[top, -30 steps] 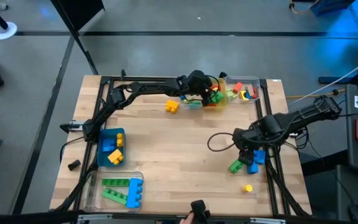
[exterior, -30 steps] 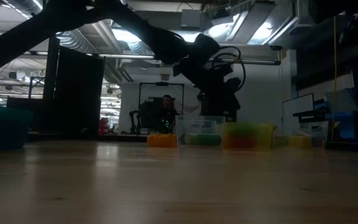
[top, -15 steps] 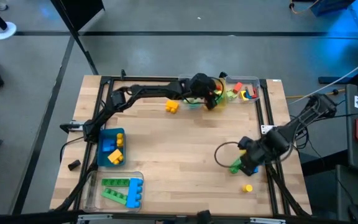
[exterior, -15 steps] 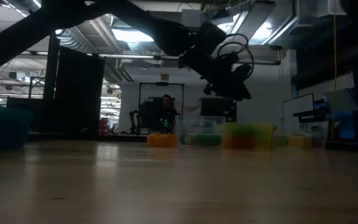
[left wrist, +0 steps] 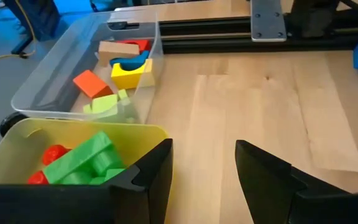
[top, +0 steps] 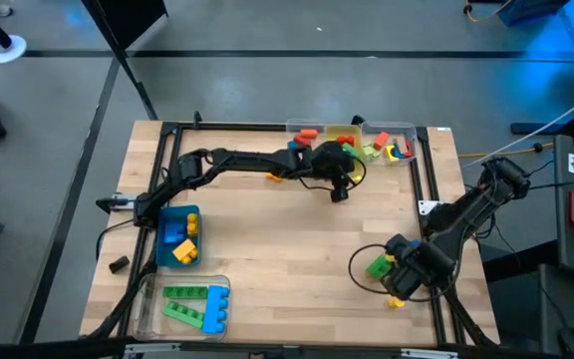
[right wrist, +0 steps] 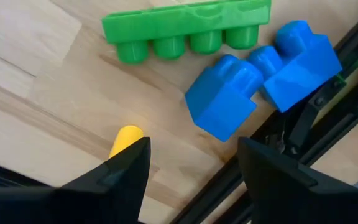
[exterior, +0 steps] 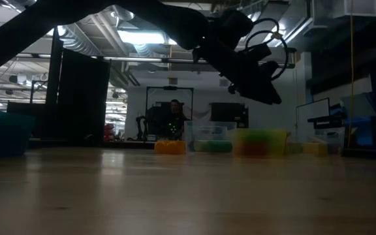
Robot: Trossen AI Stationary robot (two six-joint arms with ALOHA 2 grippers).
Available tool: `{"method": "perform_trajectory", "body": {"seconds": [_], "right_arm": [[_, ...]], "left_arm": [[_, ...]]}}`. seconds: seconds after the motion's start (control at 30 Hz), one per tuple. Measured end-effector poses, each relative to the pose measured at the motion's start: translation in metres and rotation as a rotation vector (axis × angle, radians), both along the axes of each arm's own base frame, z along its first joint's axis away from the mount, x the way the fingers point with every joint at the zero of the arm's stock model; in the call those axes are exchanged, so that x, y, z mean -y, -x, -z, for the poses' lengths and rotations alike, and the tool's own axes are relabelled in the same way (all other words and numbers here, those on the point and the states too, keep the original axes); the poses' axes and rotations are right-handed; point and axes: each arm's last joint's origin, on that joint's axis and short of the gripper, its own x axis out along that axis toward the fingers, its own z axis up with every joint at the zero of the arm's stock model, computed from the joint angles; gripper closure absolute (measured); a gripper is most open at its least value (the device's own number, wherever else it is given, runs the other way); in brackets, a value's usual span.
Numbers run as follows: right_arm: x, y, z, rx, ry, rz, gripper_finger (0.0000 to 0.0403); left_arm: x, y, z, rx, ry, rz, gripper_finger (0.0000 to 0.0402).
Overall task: Sort blocks by size
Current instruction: Put the blue 2 stud game piece into the blue bin
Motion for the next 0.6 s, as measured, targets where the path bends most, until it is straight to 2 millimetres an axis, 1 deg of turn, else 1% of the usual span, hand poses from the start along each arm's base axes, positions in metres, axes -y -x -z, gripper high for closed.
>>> {"method": "perform_trajectory", "body": {"seconds": [0.13, 0.33, 0.43, 0.5, 0.6], "right_arm": [[-0.005, 0.005, 0.000, -0.004, 0.005, 0.014, 0.0162], [-0.010, 0.011, 0.000, -0.012, 0.003, 0.014, 0.0162], [-0.012, 0.015, 0.000, -0.018, 0.020, 0.063, 0.0162], [-0.013, 0.019, 0.000, -0.017, 0.054, 0.122, 0.0162], [-0.016, 0.025, 0.000, 0.001, 0.100, 0.221, 0.0162]], "left_arm": [[0.004, -0.001, 0.000, -0.006, -0.007, 0.011, 0.0243], [0.004, 0.002, -0.001, -0.033, 0.006, 0.002, 0.0243], [0.005, 0.010, -0.008, -0.088, 0.017, 0.001, 0.0243], [0.006, 0.016, -0.016, -0.117, 0.024, 0.000, 0.0243], [0.007, 0.023, -0.021, -0.166, 0.032, 0.002, 0.0243]]}}
